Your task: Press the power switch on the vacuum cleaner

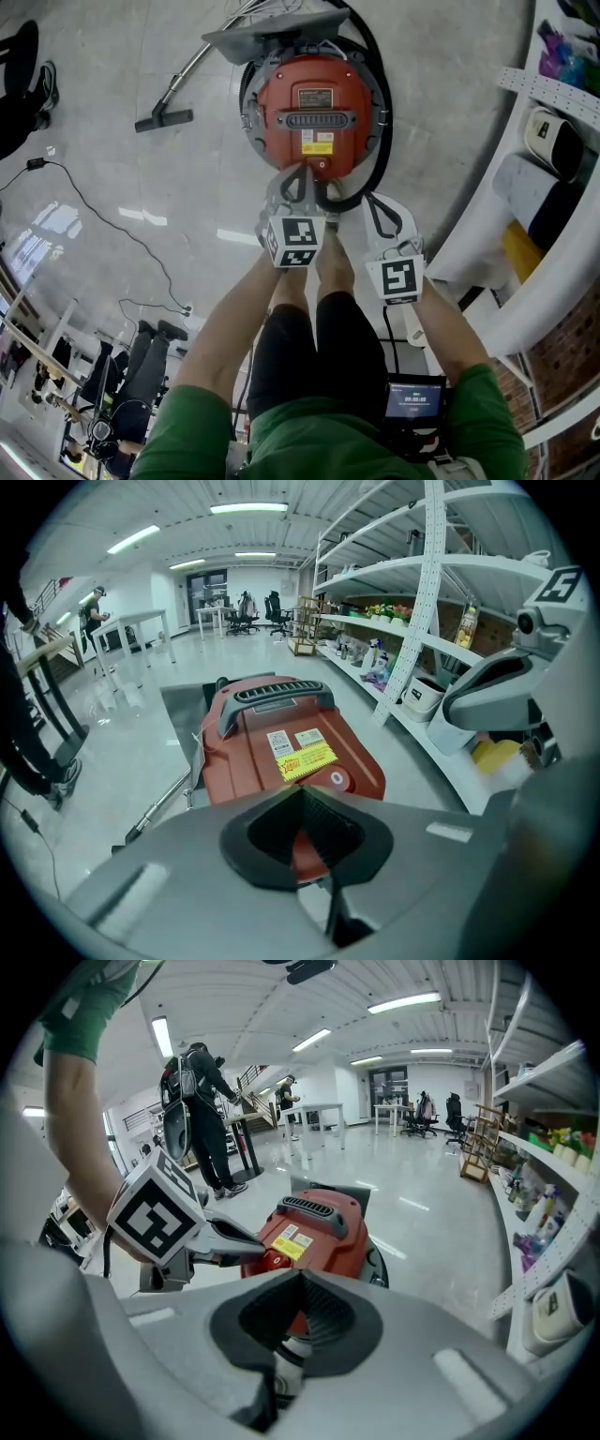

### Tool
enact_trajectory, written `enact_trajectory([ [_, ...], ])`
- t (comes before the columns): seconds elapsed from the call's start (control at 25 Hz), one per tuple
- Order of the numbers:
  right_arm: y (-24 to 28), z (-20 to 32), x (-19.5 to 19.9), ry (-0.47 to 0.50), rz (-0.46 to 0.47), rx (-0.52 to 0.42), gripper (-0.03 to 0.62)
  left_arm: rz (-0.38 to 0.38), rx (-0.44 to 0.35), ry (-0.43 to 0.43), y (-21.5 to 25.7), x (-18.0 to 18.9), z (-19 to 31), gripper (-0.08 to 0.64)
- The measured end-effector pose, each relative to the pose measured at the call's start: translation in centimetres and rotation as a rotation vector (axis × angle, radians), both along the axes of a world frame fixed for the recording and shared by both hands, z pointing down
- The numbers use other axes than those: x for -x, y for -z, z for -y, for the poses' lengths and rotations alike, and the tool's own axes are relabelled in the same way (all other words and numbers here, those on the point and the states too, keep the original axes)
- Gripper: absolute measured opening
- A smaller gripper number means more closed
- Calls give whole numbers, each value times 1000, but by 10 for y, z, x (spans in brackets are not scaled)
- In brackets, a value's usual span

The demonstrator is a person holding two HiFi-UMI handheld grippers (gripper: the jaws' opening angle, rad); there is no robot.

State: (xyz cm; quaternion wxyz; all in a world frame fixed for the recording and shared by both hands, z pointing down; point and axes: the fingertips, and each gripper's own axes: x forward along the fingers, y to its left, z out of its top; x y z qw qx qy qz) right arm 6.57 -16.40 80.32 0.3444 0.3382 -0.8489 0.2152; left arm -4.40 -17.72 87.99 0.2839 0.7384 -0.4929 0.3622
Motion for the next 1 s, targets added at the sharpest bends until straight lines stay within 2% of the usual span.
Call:
enact_trajectory([
  [0.28,9,1,0,5,1,-16,2,-20,12,12,-1,2,0,8],
  [0.4,20,5,1,7,-5,-26,2,-16,-8,11,11,5,4,8],
  [0.72,72,23,4,14,-1,-92,2,-27,-90,23,78,17,18,8],
  [0.92,118,30,6,11,7,-129,2,-33,-119,46,127,26,9,8],
  [1.0,138,31,6,8,8,-147,2,-47,-158,58,154,31,7,8],
])
